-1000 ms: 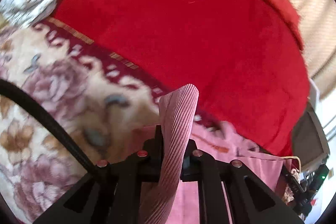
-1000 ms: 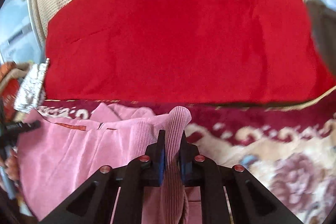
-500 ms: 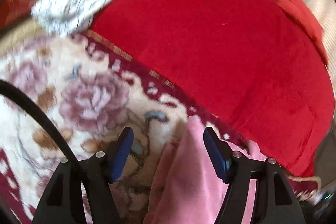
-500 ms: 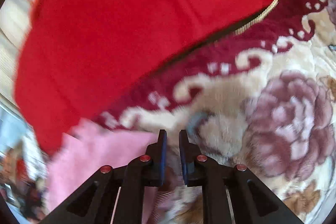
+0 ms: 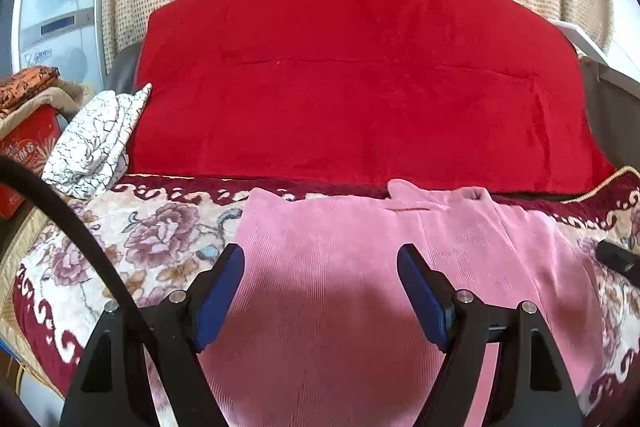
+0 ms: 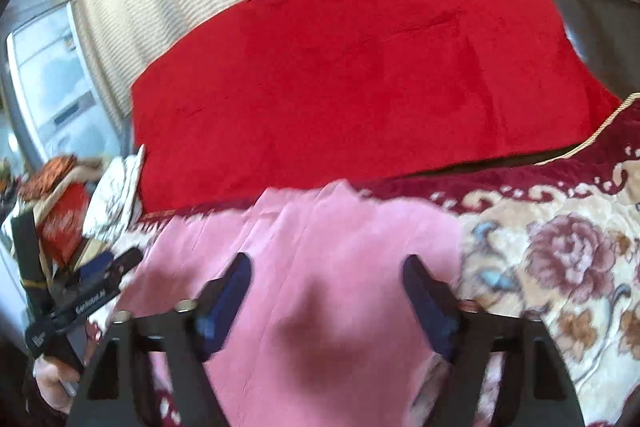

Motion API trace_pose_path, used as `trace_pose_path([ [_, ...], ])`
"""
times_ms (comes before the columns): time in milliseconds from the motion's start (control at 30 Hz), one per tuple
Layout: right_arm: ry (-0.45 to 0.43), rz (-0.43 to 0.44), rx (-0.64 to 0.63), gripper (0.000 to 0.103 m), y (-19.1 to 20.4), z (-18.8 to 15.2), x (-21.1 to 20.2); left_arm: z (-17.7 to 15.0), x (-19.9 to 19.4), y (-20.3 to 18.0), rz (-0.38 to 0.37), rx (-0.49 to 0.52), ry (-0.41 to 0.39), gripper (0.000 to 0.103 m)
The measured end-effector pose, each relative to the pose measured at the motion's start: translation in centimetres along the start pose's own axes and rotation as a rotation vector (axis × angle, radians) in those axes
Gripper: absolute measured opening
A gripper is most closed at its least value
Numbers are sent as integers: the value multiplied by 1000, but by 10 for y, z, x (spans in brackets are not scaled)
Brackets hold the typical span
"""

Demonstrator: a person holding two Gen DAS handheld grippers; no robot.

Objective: Fold large clothes

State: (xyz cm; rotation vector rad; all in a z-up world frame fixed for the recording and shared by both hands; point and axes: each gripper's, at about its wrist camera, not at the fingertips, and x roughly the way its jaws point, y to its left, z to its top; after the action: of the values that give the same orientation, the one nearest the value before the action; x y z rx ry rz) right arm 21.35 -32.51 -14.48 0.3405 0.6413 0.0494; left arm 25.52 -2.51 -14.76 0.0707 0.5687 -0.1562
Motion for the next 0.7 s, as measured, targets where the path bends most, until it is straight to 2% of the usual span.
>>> trace_pose_path([
  [67, 37, 8, -12, 62, 4, -12, 5, -7, -3, 0, 18, 9, -3, 79],
  [167, 77, 14, -10, 61, 8, -25, 12, -15, -8, -1, 18, 0, 14, 79],
  [367, 84, 14, -29, 61, 15, -33, 19, -27, -5, -3, 42, 33, 35, 79],
  [467, 139, -34, -29, 60, 14, -40, 37, -36, 13, -2, 72, 62, 98, 82],
  [533, 238, -66, -15, 60, 6, -47, 62, -47, 34, -1, 103, 90, 182, 82],
  [567, 256, -65, -4, 60, 3, -49, 70, -51, 42, -1, 109, 103, 207, 82],
  [700, 241, -92, -32, 60, 8, -47, 71, -56, 41, -3, 109, 141, 190, 84],
])
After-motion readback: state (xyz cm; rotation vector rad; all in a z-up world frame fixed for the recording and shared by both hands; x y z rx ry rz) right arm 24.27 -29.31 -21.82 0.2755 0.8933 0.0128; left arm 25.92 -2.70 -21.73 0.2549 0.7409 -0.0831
